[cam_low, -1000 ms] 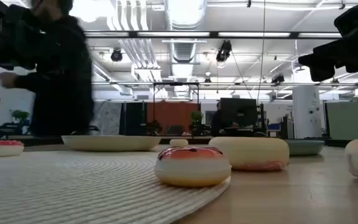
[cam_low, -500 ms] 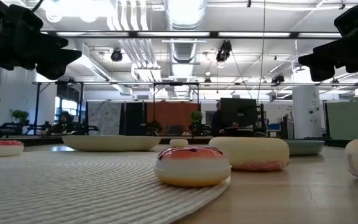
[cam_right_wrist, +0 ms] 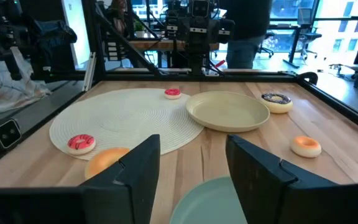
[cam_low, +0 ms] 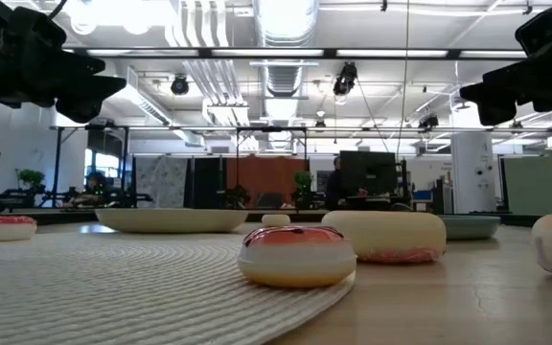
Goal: Pick & Place donuts
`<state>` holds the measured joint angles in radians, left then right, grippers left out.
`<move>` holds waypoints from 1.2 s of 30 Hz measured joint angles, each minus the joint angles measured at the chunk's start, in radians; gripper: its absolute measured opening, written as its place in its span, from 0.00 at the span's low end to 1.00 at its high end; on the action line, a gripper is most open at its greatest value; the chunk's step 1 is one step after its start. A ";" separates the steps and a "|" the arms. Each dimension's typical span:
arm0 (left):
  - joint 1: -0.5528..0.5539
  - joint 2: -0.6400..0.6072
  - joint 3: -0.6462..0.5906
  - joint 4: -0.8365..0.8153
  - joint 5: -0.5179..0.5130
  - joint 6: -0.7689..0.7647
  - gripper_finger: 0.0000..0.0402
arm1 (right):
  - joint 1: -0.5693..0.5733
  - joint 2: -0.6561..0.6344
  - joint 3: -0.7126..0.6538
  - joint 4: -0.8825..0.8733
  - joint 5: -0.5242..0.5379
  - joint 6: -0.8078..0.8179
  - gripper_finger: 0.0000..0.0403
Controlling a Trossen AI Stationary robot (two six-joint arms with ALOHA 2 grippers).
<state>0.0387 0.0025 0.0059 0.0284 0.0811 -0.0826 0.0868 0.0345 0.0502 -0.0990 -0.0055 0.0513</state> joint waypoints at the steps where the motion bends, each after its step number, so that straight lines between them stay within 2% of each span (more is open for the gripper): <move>1: 0.000 0.000 0.000 0.000 0.000 0.000 0.45 | 0.000 0.000 0.000 0.000 0.000 0.000 0.43; 27: 0.000 0.000 0.000 0.000 0.000 0.000 0.45 | 0.000 0.000 0.000 0.006 0.003 0.011 0.43; 36: 0.000 0.000 0.000 0.000 0.000 0.000 0.45 | 0.000 0.000 0.000 0.008 0.004 0.528 0.43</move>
<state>0.0387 0.0025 0.0059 0.0288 0.0809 -0.0826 0.0872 0.0345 0.0505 -0.0906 -0.0013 0.5791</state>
